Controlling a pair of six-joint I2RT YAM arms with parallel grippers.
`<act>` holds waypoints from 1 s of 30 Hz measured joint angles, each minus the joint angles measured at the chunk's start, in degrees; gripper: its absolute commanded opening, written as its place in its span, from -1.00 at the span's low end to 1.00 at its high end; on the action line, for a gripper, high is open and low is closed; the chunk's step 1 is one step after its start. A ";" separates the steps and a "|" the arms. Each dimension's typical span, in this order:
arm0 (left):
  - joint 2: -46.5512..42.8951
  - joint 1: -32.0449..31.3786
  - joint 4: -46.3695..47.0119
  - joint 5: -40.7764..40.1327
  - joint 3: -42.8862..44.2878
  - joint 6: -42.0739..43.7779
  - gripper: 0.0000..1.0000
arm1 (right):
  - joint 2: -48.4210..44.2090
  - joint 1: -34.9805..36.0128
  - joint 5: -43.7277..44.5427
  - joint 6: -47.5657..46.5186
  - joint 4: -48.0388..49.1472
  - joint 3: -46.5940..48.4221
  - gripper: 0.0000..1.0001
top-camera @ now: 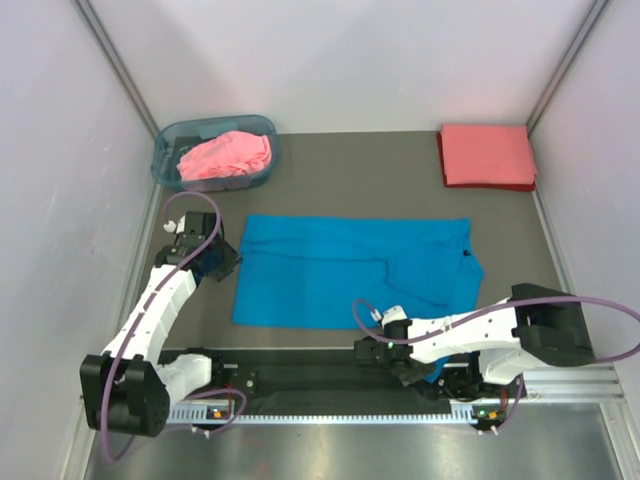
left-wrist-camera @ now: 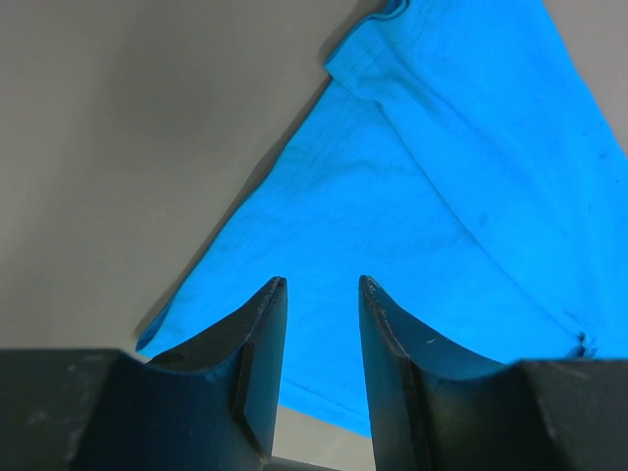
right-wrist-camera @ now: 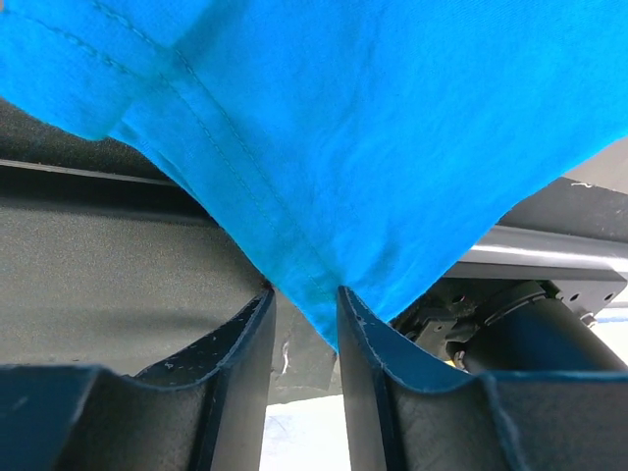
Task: Fold and stack the t-shirts
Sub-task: Fold the tshirt
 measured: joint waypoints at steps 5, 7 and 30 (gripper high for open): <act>-0.70 0.00 0.44 -0.74 -1.18 -2.08 -0.18 | 0.92 0.00 -0.59 -0.22 0.28 0.13 -0.53; -0.92 0.00 0.42 -1.11 -1.29 -2.40 -0.18 | 1.07 0.00 -0.98 -0.24 0.46 0.13 -0.58; -1.14 0.00 1.22 -3.89 -1.29 -2.47 -0.19 | 7.91 -0.35 -1.92 -0.28 -3.89 3.52 -0.38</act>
